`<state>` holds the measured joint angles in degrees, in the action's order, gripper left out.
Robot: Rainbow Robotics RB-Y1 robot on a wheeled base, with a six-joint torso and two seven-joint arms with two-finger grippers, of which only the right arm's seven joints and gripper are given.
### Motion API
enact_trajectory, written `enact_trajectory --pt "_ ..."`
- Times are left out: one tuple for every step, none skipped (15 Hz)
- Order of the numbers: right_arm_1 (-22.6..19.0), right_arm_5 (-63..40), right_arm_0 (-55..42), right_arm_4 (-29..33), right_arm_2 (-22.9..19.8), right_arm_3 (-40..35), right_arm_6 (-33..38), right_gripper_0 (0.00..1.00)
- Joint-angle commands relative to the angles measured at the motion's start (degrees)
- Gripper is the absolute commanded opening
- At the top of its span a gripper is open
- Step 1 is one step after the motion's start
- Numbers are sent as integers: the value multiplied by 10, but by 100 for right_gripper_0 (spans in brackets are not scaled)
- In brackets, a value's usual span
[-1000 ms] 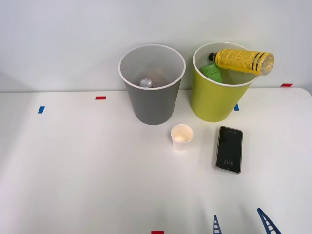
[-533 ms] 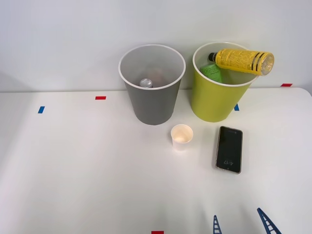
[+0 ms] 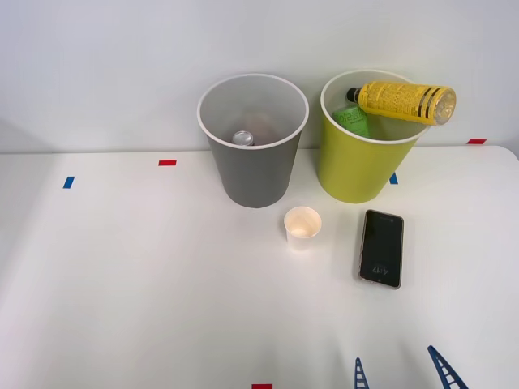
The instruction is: Put cans in the gray bin, plastic bottles in the light green bin
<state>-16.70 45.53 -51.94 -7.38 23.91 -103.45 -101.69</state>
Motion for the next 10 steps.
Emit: enact_trajectory --pt "0 0 0 0 0 0 0 100" --pt "0 0 0 0 0 0 0 100" --pt "0 0 0 0 0 0 0 100" --pt "0 0 0 0 0 0 0 100" --pt "0 0 0 0 0 0 0 100" --pt "0 0 0 0 0 0 0 100" --pt "0 0 0 0 0 0 0 100" --pt "0 0 0 0 0 0 0 100" --pt "0 0 0 0 0 0 0 100" --pt "0 0 0 0 0 0 0 100"
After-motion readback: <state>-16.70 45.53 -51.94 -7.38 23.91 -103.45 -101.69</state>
